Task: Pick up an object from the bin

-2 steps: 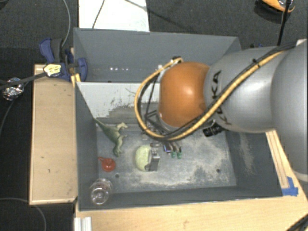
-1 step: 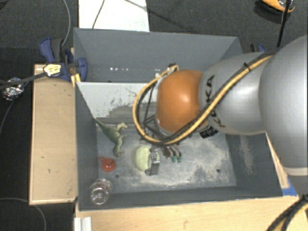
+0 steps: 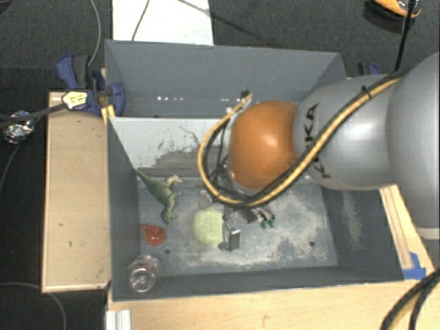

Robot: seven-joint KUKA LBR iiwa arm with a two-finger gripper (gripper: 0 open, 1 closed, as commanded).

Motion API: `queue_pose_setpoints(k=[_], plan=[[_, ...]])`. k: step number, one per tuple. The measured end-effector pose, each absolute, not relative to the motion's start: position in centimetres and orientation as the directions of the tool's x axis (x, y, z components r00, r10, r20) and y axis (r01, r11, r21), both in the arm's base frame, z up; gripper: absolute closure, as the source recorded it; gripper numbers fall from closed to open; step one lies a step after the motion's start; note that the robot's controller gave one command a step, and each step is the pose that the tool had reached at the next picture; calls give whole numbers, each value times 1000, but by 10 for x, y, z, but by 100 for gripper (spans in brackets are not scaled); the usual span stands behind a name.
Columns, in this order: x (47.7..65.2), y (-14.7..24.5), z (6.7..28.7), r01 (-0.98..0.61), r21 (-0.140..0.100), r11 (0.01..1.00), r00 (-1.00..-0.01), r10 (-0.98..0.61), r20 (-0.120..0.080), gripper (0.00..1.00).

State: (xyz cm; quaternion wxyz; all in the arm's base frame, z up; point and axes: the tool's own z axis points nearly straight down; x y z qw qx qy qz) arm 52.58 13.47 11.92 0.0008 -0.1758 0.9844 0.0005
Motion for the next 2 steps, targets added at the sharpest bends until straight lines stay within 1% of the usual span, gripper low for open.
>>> queue_pose_setpoints(k=[1, 2], plan=[[535, 112, 92, -393, -1, 920, -920, -393, -2, 0], [536, 105, 78, -563, -1, 827, -827, -563, 0, 0]])
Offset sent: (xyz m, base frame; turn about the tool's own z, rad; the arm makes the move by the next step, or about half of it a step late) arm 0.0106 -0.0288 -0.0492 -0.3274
